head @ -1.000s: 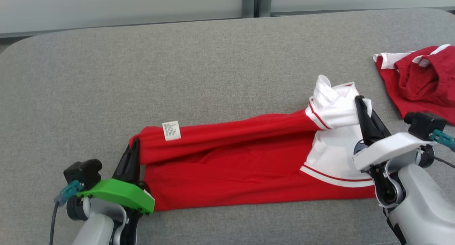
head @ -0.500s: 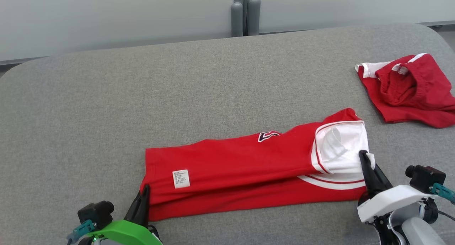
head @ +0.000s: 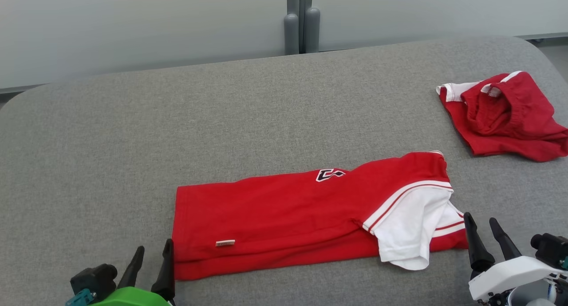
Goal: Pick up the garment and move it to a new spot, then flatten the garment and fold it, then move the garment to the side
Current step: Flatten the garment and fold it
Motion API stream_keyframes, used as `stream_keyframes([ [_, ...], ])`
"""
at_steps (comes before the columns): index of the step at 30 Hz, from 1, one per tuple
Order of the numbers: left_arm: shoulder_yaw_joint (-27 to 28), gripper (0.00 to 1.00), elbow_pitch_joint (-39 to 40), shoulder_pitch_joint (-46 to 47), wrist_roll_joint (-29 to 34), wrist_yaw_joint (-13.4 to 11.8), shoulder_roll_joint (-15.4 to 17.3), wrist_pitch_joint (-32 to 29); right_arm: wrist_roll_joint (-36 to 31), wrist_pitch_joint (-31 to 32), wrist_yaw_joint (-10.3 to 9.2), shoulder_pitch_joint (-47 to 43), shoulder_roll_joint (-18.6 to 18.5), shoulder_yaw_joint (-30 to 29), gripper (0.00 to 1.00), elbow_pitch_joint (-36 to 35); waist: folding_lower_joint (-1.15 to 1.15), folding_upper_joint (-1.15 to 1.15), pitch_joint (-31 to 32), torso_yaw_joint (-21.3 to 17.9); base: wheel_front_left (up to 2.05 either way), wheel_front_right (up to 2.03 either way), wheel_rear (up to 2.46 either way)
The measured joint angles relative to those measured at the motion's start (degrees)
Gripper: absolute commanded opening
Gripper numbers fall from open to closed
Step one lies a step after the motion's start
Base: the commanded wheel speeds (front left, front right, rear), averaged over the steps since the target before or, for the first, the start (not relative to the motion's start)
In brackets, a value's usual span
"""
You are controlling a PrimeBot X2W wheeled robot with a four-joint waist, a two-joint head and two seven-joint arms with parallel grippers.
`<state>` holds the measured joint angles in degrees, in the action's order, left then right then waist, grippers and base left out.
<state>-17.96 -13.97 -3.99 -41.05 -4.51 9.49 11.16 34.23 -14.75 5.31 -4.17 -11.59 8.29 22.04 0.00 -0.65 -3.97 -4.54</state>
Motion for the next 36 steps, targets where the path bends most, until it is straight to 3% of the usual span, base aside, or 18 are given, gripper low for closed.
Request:
stream_keyframes([
  [14,1.1,1.00,8.8,-0.4,2.5,-0.8,0.2,1.3,2.5,1.9,0.16,-0.9,-0.2,-0.7,1.00,0.0,0.00,0.00,0.6,-0.1,0.00,0.00,0.00],
  [23,-0.8,1.00,11.2,-0.4,3.5,-1.1,-0.6,0.5,9.5,7.5,0.22,0.5,1.4,-2.2,1.00,3.7,0.00,0.00,0.6,0.8,0.00,0.00,0.00],
  [27,-0.8,1.00,12.3,-0.4,3.5,-1.3,-0.7,0.0,15.0,9.6,0.69,1.5,4.0,-4.0,1.00,5.2,0.00,0.00,0.4,2.0,0.00,0.00,0.00],
  [36,-0.1,1.00,13.7,-1.3,3.9,-1.6,-0.7,-0.5,16.9,12.5,0.73,5.4,4.2,-4.3,1.00,7.5,0.00,0.00,-0.3,3.0,0.00,0.00,0.00],
])
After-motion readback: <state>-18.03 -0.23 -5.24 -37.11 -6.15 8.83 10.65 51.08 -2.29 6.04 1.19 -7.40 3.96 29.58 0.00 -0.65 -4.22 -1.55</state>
